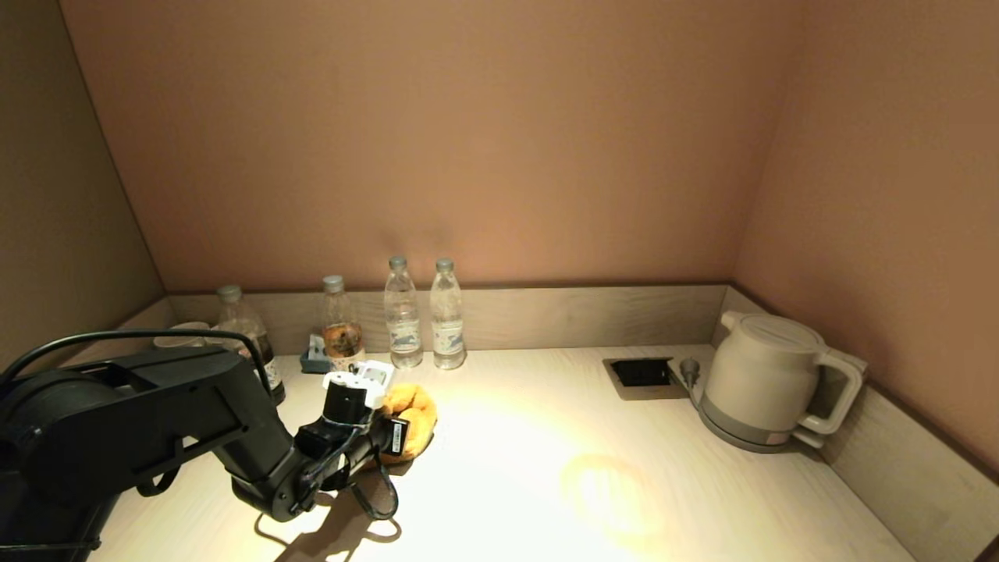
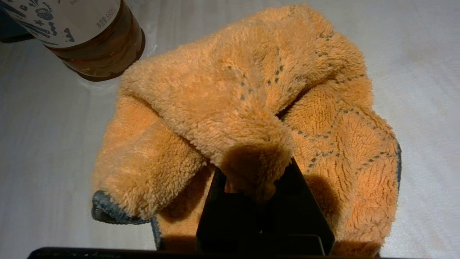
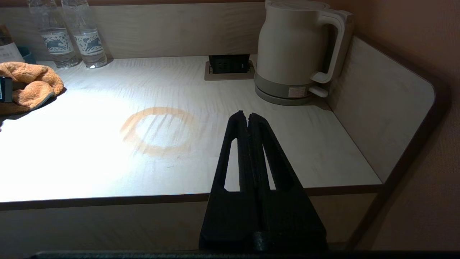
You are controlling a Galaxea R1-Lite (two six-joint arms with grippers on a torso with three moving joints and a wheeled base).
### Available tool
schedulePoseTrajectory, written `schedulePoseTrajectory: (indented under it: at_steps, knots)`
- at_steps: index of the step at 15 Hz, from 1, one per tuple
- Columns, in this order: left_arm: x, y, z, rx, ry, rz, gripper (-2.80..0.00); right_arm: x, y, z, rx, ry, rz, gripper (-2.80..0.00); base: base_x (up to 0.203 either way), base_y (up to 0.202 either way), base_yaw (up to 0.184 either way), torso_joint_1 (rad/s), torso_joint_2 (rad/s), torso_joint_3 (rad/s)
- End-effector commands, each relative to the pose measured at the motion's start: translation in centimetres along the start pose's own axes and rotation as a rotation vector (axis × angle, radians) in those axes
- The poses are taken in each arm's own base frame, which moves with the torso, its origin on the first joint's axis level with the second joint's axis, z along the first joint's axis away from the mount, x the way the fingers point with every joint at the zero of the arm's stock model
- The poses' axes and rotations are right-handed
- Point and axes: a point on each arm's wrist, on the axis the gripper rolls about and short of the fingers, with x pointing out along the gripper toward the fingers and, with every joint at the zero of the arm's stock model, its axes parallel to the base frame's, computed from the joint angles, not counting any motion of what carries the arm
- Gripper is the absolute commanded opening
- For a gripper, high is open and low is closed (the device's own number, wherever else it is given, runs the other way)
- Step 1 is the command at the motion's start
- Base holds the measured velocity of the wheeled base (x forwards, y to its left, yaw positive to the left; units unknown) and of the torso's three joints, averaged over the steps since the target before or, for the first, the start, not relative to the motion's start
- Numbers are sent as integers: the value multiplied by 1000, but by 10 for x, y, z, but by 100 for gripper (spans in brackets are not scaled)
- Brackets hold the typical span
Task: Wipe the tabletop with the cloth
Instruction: Sweep the stains on the table
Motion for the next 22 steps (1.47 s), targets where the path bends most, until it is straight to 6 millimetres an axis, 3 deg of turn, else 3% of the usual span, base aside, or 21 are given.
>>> schedulePoseTrajectory:
  at_steps: [1, 2, 5, 9, 11, 13, 17, 22]
  knots:
    - [-1, -6, -2, 6, -1, -12, -280, 0, 0, 0, 0, -1, 1, -280, 0, 0, 0, 0, 0, 0]
    - [-1, -6, -2, 7, -2, -12, -280, 0, 0, 0, 0, -1, 1, -280, 0, 0, 0, 0, 0, 0]
    - [-10, -31, -1, 32, -29, -67, -280, 0, 0, 0, 0, -1, 1, -280, 0, 0, 0, 0, 0, 0]
    - [-14, -43, -3, 40, -30, -93, -280, 0, 0, 0, 0, -1, 1, -280, 0, 0, 0, 0, 0, 0]
    - [-26, -59, 2, 42, -46, -132, -280, 0, 0, 0, 0, -1, 1, -280, 0, 0, 0, 0, 0, 0]
    - [-28, -60, 2, 41, -46, -135, -280, 0, 0, 0, 0, -1, 1, -280, 0, 0, 0, 0, 0, 0]
    - [-56, -81, 11, 64, -75, -192, -280, 0, 0, 0, 0, -1, 1, -280, 0, 0, 0, 0, 0, 0]
    - [-78, -85, -14, 94, 6, -203, -280, 0, 0, 0, 0, -1, 1, -280, 0, 0, 0, 0, 0, 0]
